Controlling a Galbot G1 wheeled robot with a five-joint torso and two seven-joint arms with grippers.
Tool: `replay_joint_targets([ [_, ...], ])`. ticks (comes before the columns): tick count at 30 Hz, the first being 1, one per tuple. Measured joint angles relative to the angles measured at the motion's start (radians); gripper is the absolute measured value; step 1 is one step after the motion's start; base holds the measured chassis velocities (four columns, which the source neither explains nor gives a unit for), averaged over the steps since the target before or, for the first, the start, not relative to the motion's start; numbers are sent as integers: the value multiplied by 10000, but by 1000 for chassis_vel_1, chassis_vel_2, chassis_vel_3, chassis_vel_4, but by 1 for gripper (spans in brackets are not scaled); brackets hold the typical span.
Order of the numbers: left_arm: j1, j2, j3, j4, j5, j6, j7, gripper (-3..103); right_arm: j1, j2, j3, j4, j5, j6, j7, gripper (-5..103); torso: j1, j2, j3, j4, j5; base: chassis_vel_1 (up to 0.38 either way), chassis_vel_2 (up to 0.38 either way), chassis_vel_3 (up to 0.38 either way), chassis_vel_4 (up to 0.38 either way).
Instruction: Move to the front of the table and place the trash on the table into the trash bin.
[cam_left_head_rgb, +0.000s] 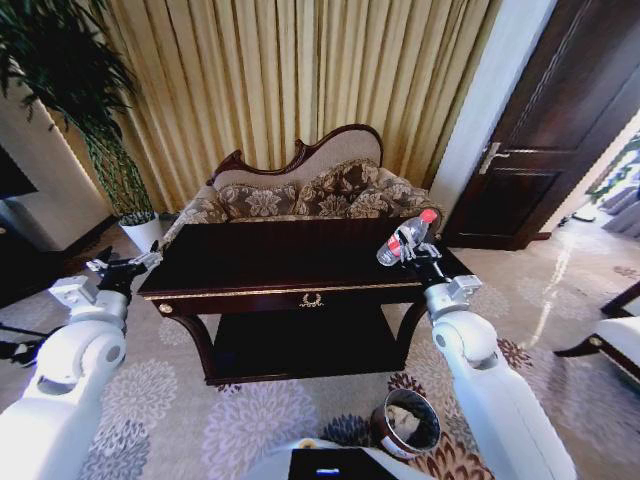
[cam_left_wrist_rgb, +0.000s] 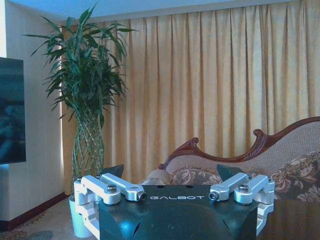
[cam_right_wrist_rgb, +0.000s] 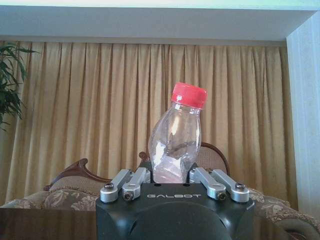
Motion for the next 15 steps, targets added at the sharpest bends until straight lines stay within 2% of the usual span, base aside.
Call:
replay_joint_targets([
  [9, 6, 143, 42, 96, 83, -26, 131, 100, -61, 96, 2, -3, 38, -17, 0, 29, 1, -1, 1, 0, 0, 15, -11, -11, 15],
  [15, -29, 186, 85, 195, 106, -39, 168, 100, -127, 179, 73, -7, 35, -16, 0, 29, 1, -1, 1, -1, 0, 110, -125, -111, 117],
])
